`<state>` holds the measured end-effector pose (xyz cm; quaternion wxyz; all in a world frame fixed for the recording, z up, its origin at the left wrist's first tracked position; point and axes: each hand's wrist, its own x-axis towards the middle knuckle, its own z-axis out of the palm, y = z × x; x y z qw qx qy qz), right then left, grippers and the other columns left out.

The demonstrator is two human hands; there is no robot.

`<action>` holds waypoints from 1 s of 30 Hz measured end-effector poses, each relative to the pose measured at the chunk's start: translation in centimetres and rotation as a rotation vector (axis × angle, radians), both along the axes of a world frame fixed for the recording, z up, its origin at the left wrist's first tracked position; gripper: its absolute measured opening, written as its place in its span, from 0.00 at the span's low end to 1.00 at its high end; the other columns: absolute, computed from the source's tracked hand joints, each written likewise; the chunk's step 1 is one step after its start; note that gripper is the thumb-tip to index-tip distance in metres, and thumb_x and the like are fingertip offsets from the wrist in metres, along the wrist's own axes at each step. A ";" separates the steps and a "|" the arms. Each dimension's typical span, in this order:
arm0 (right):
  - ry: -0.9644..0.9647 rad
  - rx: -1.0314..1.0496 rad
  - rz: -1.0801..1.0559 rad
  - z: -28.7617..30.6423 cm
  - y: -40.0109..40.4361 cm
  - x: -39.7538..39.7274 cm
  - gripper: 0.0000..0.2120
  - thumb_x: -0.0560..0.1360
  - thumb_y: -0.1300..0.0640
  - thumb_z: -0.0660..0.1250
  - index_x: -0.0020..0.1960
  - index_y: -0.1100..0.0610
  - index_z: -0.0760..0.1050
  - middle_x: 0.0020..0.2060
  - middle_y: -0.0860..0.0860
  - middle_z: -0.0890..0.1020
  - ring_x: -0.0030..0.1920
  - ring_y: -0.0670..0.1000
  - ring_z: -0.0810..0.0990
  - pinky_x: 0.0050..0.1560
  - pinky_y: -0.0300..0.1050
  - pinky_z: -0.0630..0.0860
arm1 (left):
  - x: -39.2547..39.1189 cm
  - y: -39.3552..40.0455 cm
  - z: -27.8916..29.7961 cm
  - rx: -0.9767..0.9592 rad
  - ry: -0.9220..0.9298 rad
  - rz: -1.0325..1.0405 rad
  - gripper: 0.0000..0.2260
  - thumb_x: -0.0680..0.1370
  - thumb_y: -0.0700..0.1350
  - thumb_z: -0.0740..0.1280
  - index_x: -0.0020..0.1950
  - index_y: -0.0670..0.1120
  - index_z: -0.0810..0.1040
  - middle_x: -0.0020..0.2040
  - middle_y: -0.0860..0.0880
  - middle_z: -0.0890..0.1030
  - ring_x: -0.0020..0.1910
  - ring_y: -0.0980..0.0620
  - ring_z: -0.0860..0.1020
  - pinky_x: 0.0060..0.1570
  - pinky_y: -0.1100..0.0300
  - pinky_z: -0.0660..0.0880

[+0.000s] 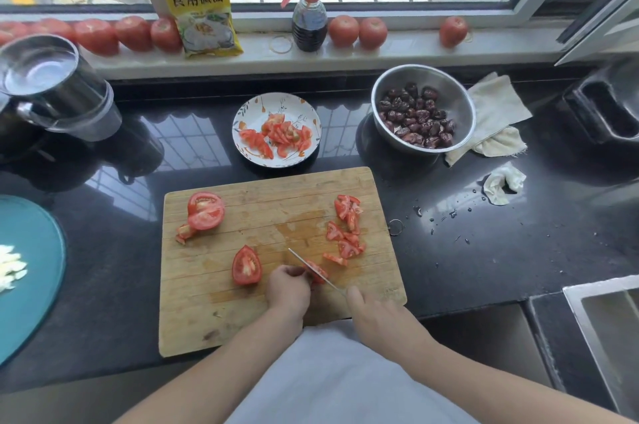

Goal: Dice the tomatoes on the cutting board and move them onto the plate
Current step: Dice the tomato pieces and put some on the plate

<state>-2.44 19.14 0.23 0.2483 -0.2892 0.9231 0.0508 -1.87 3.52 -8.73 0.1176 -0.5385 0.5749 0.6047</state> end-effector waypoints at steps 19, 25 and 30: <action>-0.190 -0.117 -0.137 -1.5 -1.7 -0.5 0.14 0.79 0.64 0.53 0.63 0.55 0.57 0.54 0.55 0.75 0.51 0.62 0.80 0.41 0.53 0.70 | -0.7 -0.2 0.7 -0.106 -0.089 -0.093 0.04 0.74 0.45 0.75 0.46 0.46 0.84 0.45 0.46 0.87 0.47 0.43 0.84 0.50 0.53 0.82; -0.134 -0.216 -0.217 -1.8 -3.9 -1.8 0.16 0.77 0.66 0.54 0.63 0.55 0.60 0.56 0.53 0.76 0.54 0.64 0.78 0.41 0.52 0.66 | -0.7 -0.2 1.2 -0.122 -0.083 -0.112 0.04 0.75 0.46 0.73 0.46 0.46 0.84 0.44 0.46 0.87 0.46 0.44 0.84 0.51 0.52 0.83; -0.200 -0.238 -0.356 -1.4 -0.2 -1.7 0.14 0.74 0.66 0.57 0.48 0.50 0.56 0.44 0.50 0.76 0.46 0.61 0.77 0.38 0.54 0.71 | 0.1 -0.1 0.9 -0.094 -0.061 -0.128 0.04 0.77 0.45 0.73 0.48 0.44 0.84 0.36 0.48 0.87 0.36 0.49 0.85 0.44 0.54 0.83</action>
